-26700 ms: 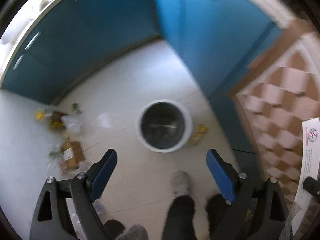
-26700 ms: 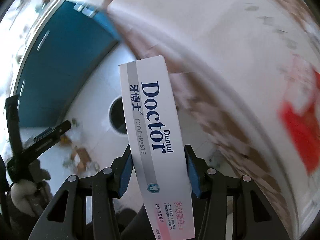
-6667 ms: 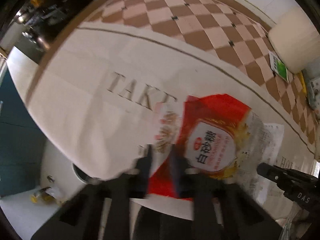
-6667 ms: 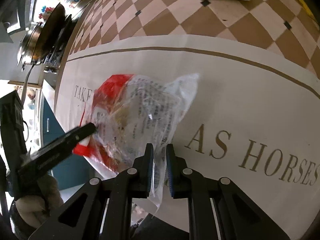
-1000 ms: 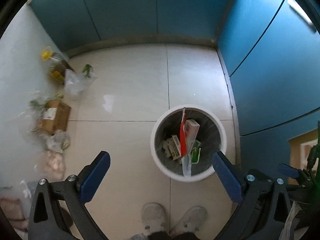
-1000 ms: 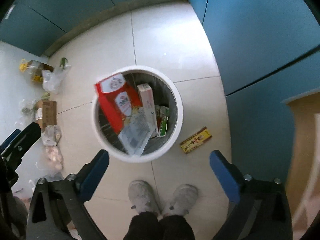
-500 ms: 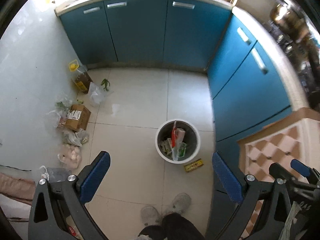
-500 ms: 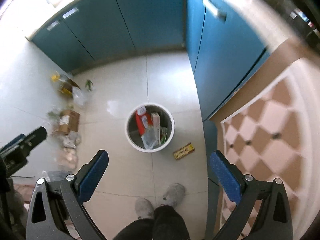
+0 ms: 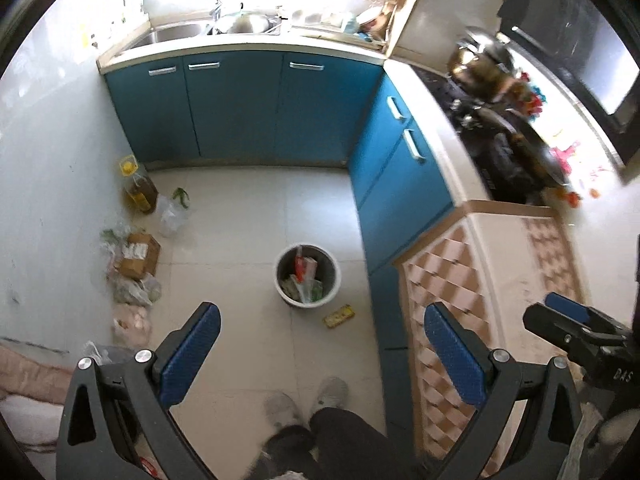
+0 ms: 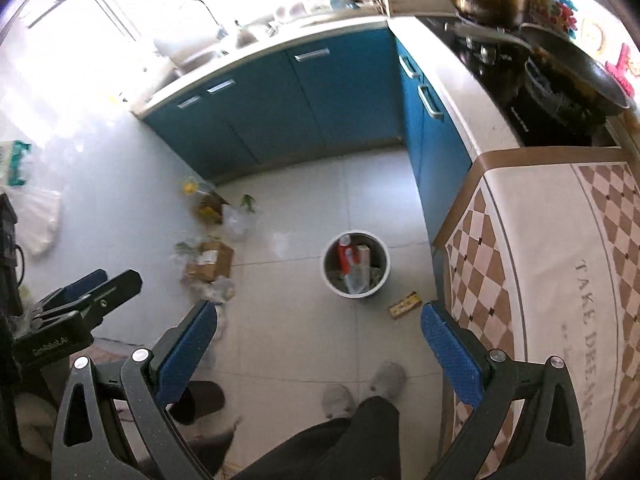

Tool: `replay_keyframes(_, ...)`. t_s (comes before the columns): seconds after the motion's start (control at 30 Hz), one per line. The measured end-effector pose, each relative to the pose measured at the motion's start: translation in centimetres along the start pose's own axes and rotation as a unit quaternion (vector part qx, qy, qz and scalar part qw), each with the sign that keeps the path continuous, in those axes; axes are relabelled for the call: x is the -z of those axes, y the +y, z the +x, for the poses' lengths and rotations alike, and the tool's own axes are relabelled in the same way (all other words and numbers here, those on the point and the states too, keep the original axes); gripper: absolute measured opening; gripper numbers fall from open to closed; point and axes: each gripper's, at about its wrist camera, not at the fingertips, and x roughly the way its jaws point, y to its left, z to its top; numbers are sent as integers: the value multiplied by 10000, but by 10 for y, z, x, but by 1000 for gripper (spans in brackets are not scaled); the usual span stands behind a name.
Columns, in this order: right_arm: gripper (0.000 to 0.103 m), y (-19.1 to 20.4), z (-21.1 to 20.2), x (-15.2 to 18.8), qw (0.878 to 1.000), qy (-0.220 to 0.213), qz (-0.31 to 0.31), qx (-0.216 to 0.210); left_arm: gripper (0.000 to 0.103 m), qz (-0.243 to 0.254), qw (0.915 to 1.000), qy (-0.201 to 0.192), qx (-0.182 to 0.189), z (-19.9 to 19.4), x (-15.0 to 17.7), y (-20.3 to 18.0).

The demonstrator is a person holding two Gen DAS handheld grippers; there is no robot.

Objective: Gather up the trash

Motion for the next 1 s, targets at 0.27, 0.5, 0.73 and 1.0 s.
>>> replay_keyframes(0.27,103,23,-80,30,9982,-149,-247,-533,103,-214,9986,-177,447,-70,24,-15)
replay_keyframes(0.5,103,31,-121,42,9952,-215,-470,-827,103,-298,9962,-443,689,-105,38,-30)
replay_keyframes(0.73,103,35,-135,46,9926,-141,-610,-1043,103,-363,9955,-577,652,-118,45,-30)
replay_keyframes(1.0,103,27,-138,47,9917,-62,-643,-1112,103,-254,9962,-489,675,-120,49,-34)
